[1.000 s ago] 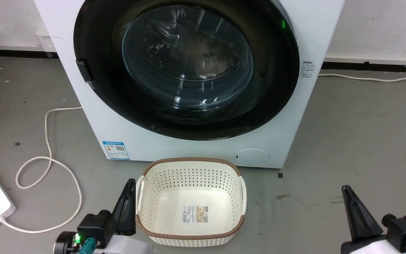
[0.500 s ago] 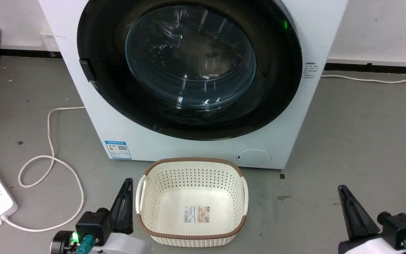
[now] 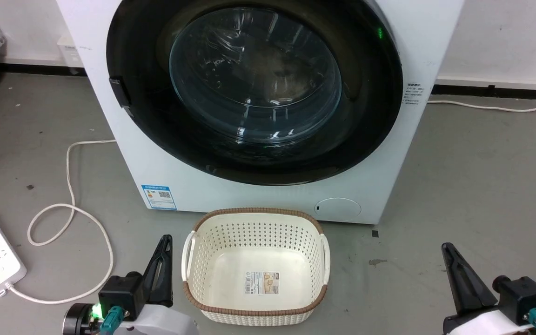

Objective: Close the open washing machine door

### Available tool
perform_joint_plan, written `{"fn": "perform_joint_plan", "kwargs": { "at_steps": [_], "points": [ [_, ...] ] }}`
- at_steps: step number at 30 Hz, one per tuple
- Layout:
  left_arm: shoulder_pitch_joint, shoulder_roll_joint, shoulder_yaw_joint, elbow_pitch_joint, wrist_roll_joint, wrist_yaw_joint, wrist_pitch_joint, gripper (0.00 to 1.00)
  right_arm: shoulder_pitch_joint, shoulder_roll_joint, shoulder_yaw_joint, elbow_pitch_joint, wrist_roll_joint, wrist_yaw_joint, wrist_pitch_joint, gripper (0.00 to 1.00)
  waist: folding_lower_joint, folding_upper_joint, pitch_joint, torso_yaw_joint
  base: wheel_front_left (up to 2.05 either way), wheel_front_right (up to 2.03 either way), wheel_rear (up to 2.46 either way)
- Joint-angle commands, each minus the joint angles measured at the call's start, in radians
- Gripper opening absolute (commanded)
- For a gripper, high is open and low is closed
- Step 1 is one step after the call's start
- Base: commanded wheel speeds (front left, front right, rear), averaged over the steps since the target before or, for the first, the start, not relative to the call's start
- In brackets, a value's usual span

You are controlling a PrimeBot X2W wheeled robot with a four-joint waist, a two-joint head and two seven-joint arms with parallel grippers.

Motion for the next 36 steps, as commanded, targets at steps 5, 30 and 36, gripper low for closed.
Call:
{"fn": "perform_joint_plan", "kwargs": {
  "at_steps": [5,30,36],
  "points": [
    [-0.005,0.001,0.008,-0.009,0.016,0.004,0.013,0.00,-0.017,0.008,0.004,-0.011,-0.009,0.000,0.013,0.00,0.0000,0.0000,-0.001,0.003,0.00,0.00,0.00],
    [-0.008,0.001,0.032,-0.029,0.047,0.007,0.068,0.00,-0.029,0.017,0.017,-0.031,-0.029,0.000,0.068,0.00,0.0000,0.0000,-0.003,0.017,0.00,0.00,0.00],
    [-0.008,0.001,0.037,-0.033,0.054,0.007,0.080,0.00,-0.032,0.019,0.020,-0.036,-0.033,-0.001,0.080,0.00,0.0000,0.0000,-0.004,0.020,0.00,0.00,0.00]
  ]
}}
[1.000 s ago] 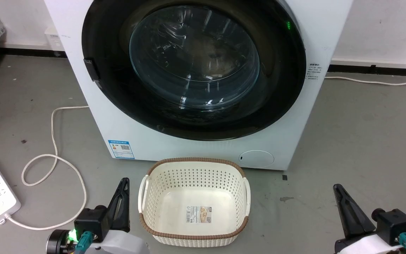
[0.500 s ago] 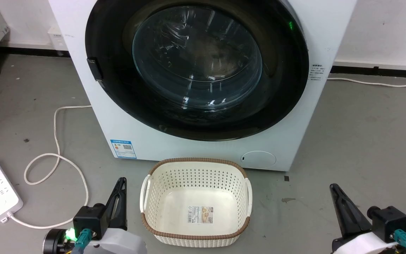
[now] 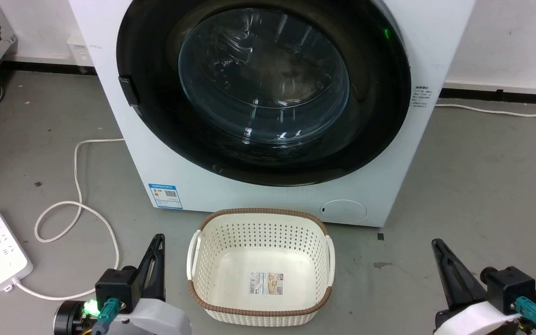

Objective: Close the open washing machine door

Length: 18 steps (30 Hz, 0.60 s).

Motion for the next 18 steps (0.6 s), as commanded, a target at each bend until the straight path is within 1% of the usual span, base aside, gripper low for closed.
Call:
{"fn": "perform_joint_plan", "kwargs": {
  "at_steps": [1,18],
  "points": [
    [-0.007,0.001,0.006,-0.005,0.011,0.004,0.006,0.00,-0.016,0.005,0.003,-0.009,-0.007,-0.001,0.006,0.00,0.0000,0.0000,0.000,0.001,0.00,0.00,0.00],
    [-0.008,0.001,0.020,-0.018,0.030,0.006,0.040,0.00,-0.025,0.010,0.011,-0.022,-0.019,-0.001,0.041,0.00,0.0000,0.0000,-0.002,0.010,0.00,0.00,0.00]
  ]
}}
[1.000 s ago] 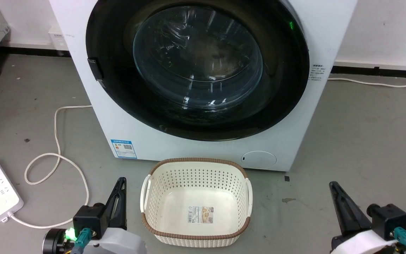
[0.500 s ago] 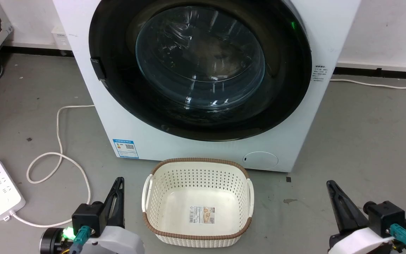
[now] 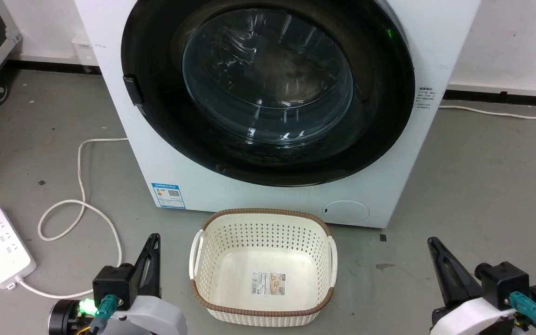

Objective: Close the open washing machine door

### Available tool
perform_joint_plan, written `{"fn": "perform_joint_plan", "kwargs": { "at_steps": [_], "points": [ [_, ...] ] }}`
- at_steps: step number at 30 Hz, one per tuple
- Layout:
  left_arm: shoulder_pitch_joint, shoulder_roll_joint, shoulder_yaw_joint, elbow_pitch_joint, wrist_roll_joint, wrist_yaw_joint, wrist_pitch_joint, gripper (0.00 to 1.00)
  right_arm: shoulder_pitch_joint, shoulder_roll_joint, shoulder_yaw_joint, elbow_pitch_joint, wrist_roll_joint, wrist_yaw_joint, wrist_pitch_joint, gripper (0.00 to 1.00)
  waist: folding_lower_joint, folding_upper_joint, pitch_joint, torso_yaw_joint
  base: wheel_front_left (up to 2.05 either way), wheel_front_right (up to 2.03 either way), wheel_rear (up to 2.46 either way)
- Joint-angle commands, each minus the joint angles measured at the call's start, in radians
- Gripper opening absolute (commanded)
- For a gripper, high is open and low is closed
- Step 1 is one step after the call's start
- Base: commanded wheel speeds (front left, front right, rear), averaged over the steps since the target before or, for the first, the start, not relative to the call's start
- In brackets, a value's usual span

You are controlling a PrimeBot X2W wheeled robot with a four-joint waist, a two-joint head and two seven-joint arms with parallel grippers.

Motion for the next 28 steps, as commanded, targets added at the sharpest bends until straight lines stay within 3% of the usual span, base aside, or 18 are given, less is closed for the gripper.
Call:
{"fn": "perform_joint_plan", "kwargs": {
  "at_steps": [1,28],
  "points": [
    [-0.008,0.001,0.004,-0.005,0.012,0.001,0.005,0.00,-0.017,0.005,0.003,-0.009,-0.009,-0.001,0.005,0.00,0.0000,0.0000,0.000,0.001,0.00,0.00,0.00],
    [-0.010,0.001,0.021,-0.020,0.035,0.003,0.045,0.00,-0.026,0.012,0.012,-0.024,-0.023,-0.001,0.045,0.00,0.0000,0.0000,-0.002,0.011,0.00,0.00,0.00]
  ]
}}
